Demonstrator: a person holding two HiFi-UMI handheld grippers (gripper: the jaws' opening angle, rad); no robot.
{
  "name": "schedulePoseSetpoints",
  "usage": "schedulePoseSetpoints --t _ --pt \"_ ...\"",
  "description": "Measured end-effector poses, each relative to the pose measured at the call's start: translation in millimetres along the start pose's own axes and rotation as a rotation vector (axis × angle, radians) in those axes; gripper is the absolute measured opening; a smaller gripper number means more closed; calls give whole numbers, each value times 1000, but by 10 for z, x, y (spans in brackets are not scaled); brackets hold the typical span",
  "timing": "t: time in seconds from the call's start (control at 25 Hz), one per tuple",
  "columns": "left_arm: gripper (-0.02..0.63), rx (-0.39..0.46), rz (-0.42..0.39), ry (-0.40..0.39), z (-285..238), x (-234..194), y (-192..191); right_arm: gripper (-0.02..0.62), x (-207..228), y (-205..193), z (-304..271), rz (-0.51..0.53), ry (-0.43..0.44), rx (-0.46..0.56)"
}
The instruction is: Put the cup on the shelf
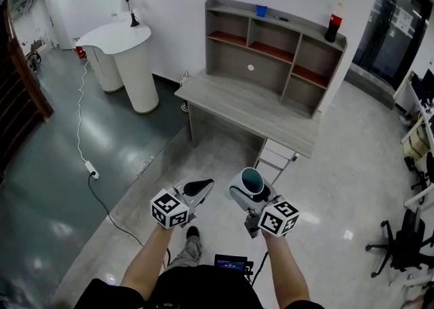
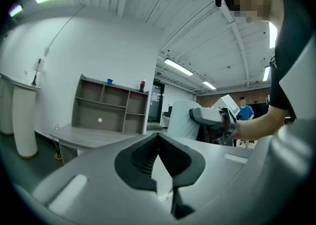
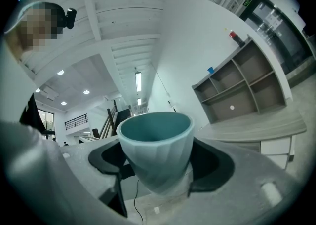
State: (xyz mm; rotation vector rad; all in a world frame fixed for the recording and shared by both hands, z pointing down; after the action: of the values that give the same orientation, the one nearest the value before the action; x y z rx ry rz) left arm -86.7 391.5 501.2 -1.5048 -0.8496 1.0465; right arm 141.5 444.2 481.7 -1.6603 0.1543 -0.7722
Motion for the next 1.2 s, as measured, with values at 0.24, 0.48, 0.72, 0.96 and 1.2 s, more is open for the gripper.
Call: schedulePoseSetpoints --t 0.24,0.48,0.72,0.96,1.2 --pt "3 24 21 -17 -209 -523 7 379 250 129 -385 14 -33 -9" --pt "3 35 27 -44 -411 -1215 117 380 501 355 -979 31 -67 0" --pt "3 23 28 -70 -509 -1904 225 380 679 466 -1583 34 -101 -1" --pt "3 13 26 -92 -514 -2395 268 380 802 504 -2062 25 -131 14" --pt "3 12 59 -98 -502 -2683 212 380 854 479 -2399 7 -135 -2"
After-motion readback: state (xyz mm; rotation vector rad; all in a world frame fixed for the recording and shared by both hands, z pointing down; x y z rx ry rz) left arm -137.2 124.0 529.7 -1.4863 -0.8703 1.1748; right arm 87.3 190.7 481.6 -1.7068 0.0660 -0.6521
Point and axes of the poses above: the fingertips, and each gripper's own axes: z backward along the fingers, x to its right, y out of its top, the point moved 10 cm from there along z, backward along the fingers, and after that the axes turned 2 degrees about -y, right-handed, at the moved point
